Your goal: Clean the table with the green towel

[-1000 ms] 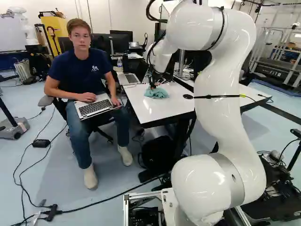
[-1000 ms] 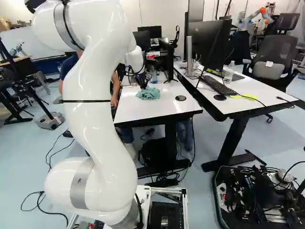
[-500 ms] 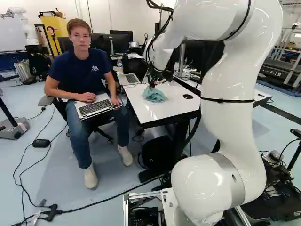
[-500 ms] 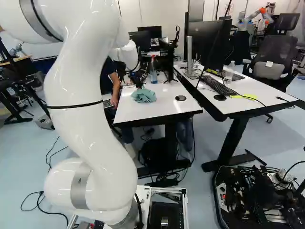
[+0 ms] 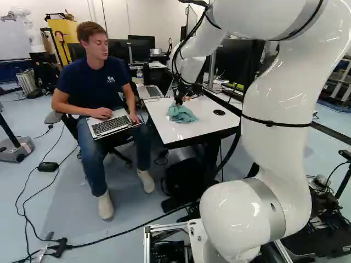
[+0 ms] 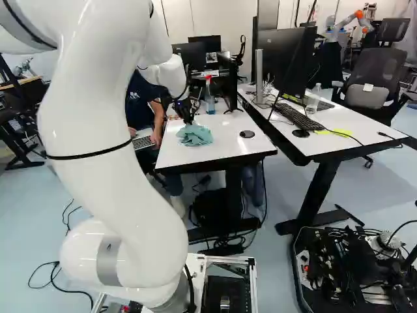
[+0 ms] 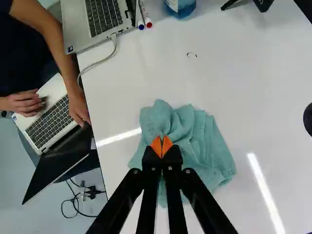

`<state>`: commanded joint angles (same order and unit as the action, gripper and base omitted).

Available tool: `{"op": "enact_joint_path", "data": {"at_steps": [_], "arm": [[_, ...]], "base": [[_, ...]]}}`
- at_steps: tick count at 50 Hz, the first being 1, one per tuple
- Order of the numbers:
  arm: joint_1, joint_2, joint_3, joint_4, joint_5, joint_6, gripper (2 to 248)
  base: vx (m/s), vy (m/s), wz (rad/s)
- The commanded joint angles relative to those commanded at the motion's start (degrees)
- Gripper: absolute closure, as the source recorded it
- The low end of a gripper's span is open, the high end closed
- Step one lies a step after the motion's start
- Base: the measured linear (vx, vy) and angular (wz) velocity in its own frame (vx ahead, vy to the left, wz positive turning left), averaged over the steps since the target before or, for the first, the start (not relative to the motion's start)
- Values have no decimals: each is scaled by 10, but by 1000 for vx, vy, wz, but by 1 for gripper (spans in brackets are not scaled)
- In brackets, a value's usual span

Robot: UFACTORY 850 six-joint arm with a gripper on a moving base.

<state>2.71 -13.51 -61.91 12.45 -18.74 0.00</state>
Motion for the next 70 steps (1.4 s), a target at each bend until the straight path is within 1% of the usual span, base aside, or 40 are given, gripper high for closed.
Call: {"op": "enact_joint_path", "data": {"at_steps": [11, 16, 43, 52, 70], "arm": [[-15, 23, 27, 0, 0, 0, 228], [-19, 27, 32, 0, 0, 0, 228], [-21, 29, 34, 0, 0, 0, 228], [-23, 21, 24, 0, 0, 0, 228], [-34, -13, -15, 0, 0, 0, 228]], "base": [[0, 0, 0], [0, 0, 0], [0, 0, 0], [0, 0, 0], [0, 0, 0]]}}
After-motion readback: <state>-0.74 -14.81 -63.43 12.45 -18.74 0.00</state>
